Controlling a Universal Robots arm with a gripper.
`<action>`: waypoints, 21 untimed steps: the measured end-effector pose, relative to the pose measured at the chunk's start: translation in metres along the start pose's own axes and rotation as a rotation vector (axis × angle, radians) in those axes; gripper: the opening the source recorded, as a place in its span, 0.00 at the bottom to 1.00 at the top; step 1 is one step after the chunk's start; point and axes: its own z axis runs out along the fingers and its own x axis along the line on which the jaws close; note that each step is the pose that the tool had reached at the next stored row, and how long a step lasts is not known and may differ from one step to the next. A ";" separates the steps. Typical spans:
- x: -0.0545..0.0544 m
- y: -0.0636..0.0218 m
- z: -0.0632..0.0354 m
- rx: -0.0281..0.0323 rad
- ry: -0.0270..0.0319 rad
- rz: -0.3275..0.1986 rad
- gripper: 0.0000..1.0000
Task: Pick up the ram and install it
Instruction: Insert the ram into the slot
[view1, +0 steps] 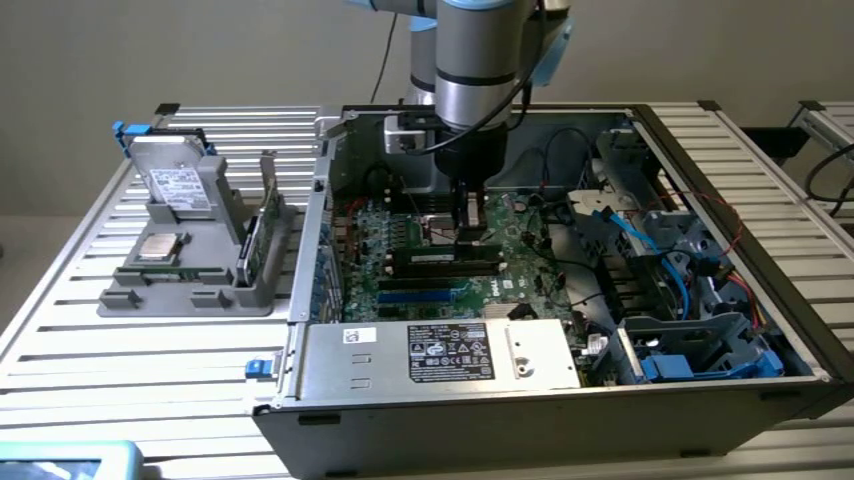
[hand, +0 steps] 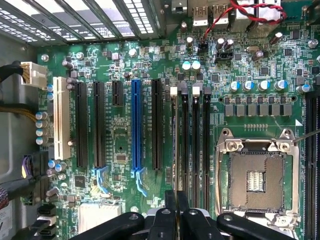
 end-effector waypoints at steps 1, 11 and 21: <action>0.000 0.0001 0.0003 0.0000 0.0000 0.000 0.13; -0.001 0.0007 0.0026 0.0009 0.0002 0.000 0.13; 0.000 0.0007 0.0032 0.0011 0.0001 0.000 0.13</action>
